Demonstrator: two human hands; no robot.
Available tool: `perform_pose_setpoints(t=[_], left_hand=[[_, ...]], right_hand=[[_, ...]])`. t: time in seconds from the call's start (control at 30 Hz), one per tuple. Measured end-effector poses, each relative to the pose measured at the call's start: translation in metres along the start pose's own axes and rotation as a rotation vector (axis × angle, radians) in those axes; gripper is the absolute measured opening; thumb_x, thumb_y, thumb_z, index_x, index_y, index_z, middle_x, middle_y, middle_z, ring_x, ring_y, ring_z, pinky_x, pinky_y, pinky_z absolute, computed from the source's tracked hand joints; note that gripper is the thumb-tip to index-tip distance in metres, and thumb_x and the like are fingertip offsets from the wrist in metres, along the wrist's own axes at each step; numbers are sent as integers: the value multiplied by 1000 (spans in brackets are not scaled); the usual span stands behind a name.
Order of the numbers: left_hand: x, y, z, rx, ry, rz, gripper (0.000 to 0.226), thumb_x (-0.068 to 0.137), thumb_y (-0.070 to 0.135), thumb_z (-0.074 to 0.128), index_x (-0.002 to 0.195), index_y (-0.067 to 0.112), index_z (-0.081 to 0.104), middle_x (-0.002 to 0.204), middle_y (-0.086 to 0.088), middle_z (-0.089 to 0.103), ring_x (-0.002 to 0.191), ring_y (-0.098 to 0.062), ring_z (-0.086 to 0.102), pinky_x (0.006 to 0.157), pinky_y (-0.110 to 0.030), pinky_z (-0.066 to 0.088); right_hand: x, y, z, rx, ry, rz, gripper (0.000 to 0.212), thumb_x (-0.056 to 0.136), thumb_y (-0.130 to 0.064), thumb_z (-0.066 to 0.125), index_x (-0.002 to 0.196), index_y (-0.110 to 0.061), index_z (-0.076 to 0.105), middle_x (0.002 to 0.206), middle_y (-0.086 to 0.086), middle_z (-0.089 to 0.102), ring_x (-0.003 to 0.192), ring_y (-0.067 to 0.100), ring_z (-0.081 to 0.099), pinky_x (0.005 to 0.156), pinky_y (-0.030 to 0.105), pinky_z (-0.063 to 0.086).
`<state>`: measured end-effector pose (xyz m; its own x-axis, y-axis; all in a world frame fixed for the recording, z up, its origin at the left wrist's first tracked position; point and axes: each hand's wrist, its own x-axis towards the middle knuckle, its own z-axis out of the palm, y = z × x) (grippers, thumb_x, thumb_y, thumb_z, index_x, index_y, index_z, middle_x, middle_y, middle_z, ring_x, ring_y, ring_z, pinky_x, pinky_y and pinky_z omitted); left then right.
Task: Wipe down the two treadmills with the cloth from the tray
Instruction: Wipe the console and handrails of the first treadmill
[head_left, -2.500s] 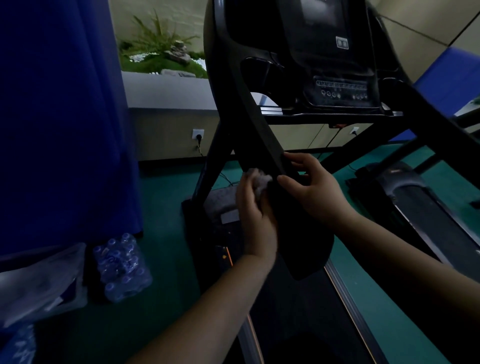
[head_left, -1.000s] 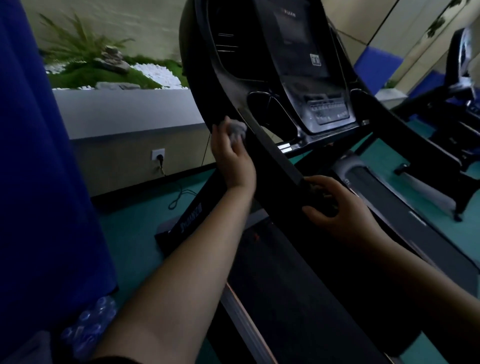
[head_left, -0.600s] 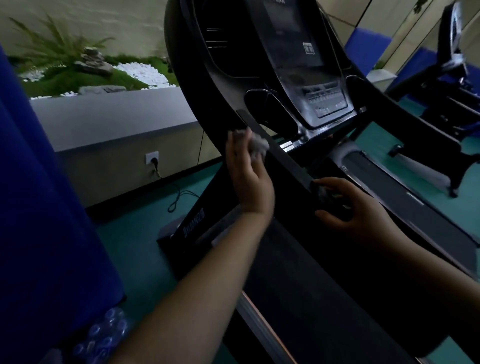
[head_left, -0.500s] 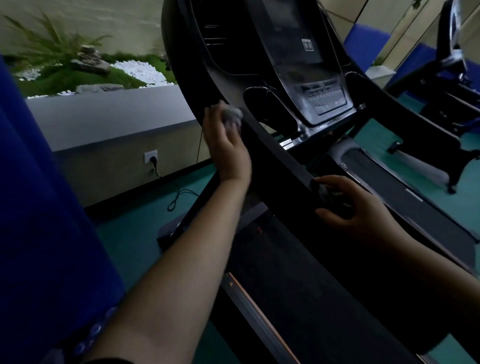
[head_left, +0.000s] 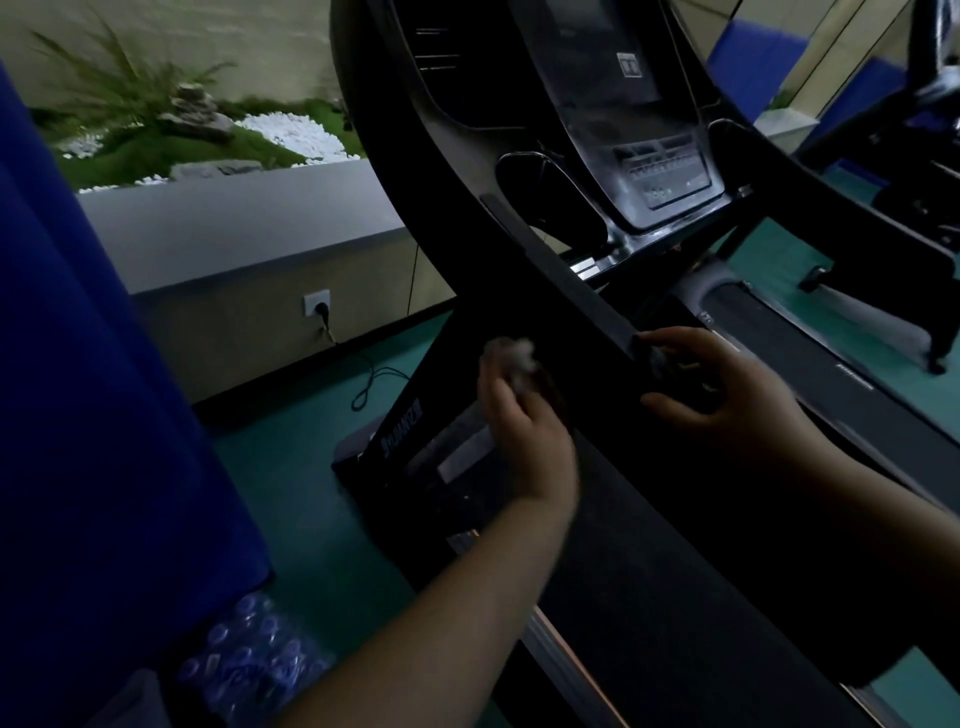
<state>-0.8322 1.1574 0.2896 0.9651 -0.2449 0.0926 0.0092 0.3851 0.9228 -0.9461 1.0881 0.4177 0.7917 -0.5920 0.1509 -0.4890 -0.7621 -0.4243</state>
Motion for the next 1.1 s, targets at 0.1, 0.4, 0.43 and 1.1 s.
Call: perform_pose_setpoints(t=[0.1,0.4,0.43,1.1], left_hand=[[60,18,0,-11,138,-188,34,101,16,38,134,18,48,136,-5,51,124,-14,49,108,-36,39],[-50,26,15,8,-71,-357,51,95,39,48,142,21,40,144,-6,46,131,-19,46,110,-35,37],[-64,24,12,-21,-116,-369,59,89,48,54,141,21,44,141,-4,50,130,-19,48,109,-38,38],[-189,37,57,256,94,45,42,97,4,45,138,15,44,145,-3,44,134,-11,41,99,-2,29]], right_hand=[[-2,-3,-2,35,1,0,54,77,-31,75,117,-55,48,107,-25,54,98,-7,54,74,10,38],[-4,-4,-4,100,-11,22,53,78,-30,75,124,-43,53,109,-18,56,92,-1,59,75,11,41],[-4,-4,-5,111,-24,20,53,79,-31,74,126,-43,52,111,-16,56,93,1,59,77,13,43],[-111,89,-50,392,-89,-49,32,82,-33,68,109,-48,60,101,-19,65,95,-2,61,84,29,53]])
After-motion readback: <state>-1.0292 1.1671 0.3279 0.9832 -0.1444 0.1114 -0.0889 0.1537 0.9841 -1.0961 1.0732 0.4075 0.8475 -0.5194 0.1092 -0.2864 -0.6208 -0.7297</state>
